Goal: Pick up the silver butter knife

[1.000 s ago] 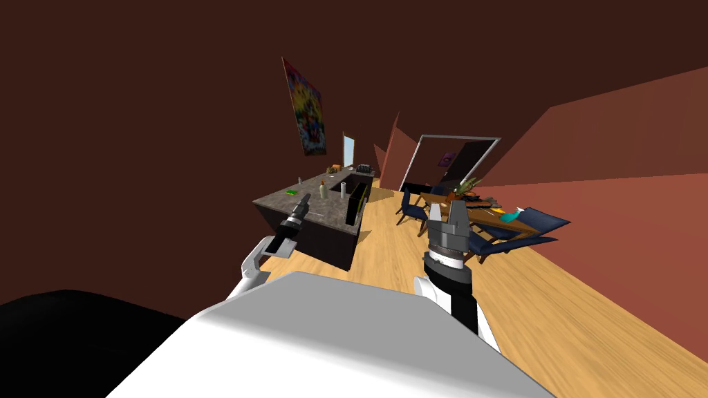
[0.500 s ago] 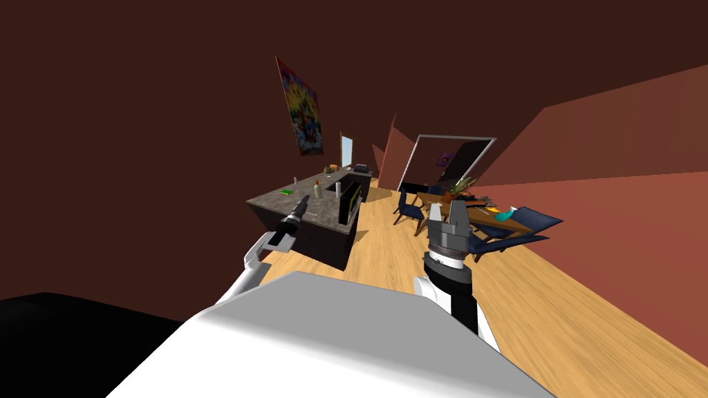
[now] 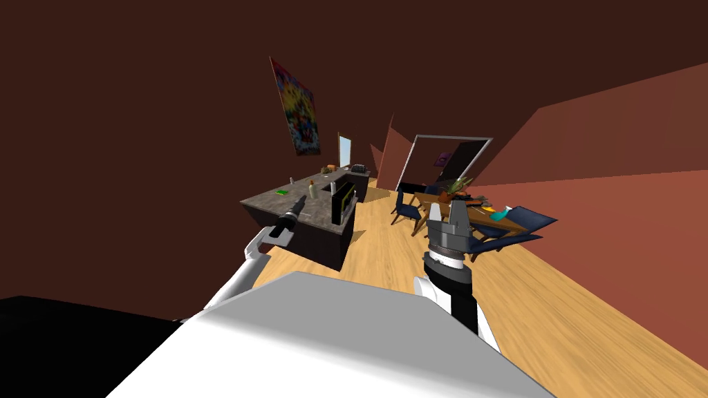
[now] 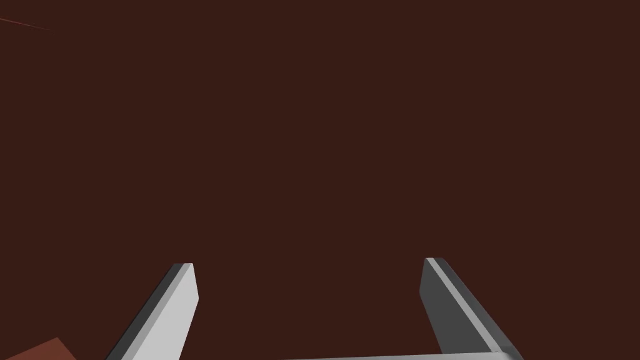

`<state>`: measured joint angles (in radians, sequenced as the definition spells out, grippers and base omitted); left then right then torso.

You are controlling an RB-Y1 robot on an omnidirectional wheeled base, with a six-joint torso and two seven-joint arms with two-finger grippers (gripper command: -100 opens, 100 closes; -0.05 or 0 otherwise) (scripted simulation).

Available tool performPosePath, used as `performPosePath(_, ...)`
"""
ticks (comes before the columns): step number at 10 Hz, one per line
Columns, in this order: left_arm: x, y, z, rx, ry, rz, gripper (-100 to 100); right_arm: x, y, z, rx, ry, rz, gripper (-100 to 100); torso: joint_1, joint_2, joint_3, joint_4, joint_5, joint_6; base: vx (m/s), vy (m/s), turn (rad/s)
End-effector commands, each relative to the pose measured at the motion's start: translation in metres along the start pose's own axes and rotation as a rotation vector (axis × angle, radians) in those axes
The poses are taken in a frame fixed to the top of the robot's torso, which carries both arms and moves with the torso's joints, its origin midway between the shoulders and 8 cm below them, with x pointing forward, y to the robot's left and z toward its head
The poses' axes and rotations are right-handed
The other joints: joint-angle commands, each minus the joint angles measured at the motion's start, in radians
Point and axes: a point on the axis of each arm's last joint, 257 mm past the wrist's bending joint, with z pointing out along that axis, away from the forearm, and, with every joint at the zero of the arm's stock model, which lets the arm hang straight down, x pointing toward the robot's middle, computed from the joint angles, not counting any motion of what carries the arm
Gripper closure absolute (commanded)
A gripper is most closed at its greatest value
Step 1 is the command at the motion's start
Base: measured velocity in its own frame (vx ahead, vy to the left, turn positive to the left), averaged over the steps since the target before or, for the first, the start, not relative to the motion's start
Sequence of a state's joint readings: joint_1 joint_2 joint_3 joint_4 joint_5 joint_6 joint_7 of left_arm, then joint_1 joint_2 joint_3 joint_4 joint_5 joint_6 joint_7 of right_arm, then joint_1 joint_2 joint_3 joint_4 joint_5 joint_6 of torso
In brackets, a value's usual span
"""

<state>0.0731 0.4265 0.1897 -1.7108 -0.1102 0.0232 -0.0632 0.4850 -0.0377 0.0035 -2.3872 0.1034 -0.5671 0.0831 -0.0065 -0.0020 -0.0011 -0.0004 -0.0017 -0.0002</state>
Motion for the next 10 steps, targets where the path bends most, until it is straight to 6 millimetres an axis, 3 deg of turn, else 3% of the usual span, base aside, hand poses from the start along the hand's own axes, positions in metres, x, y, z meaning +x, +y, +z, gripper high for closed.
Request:
performPosePath(1, -0.006, 0.018, 0.004, -0.043, -0.003, 0.023, -100, 0.0, 0.0, 0.0, 0.0, 0.0, 0.0, 0, 0.0, 0.0, 0.0, 0.0, 0.0, 0.0, 0.025, -0.097, -0.004)
performPosePath(4, -0.031, 0.059, 0.017, -0.165, -0.022, 0.1, -100, 0.0, 0.0, 0.0, 0.0, 0.0, 0.0, 0, 0.001, 0.0, 0.0, 0.0, 0.0, 0.0, 0.043, -0.11, -0.01)
performPosePath(5, -0.031, 0.063, 0.016, -0.176, -0.02, 0.1, -100, 0.0, 0.0, 0.0, 0.0, 0.0, 0.0, 0, -0.001, -0.001, -0.001, 0.0, 0.0, 0.0, 0.046, -0.099, 0.006)
performPosePath(6, -0.046, 0.074, 0.022, -0.22, -0.034, 0.137, -100, 0.0, 0.0, 0.0, 0.0, 0.0, 0.0, 0, 0.0, -0.001, -0.001, 0.0, 0.0, 0.0, 0.039, -0.102, -0.016)
performPosePath(7, -0.045, 0.087, 0.019, -0.246, -0.029, 0.137, -100, 0.0, 0.0, 0.0, 0.0, 0.0, 0.0, 0, 0.0, -0.001, -0.001, 0.0, 0.0, 0.0, 0.042, -0.08, -0.003)
performPosePath(8, -0.061, 0.098, 0.023, -0.292, -0.042, 0.172, -100, 0.0, 0.0, 0.0, 0.0, 0.0, 0.0, 0, 0.002, -0.001, 0.0, 0.0, 0.0, 0.0, 0.063, -0.097, -0.009)
performPosePath(9, -0.059, 0.11, 0.02, -0.319, -0.037, 0.171, -100, 0.0, 0.0, 0.0, 0.0, 0.0, 0.0, 0, 0.001, -0.002, -0.001, 0.0, 0.0, 0.0, 0.048, -0.09, 0.005)
performPosePath(10, -0.076, 0.121, 0.023, -0.363, -0.049, 0.205, -100, 0.0, 0.0, 0.0, 0.0, 0.0, 0.0, 0, 0.001, -0.001, -0.001, 0.0, 0.0, 0.0, 0.061, -0.093, -0.01)
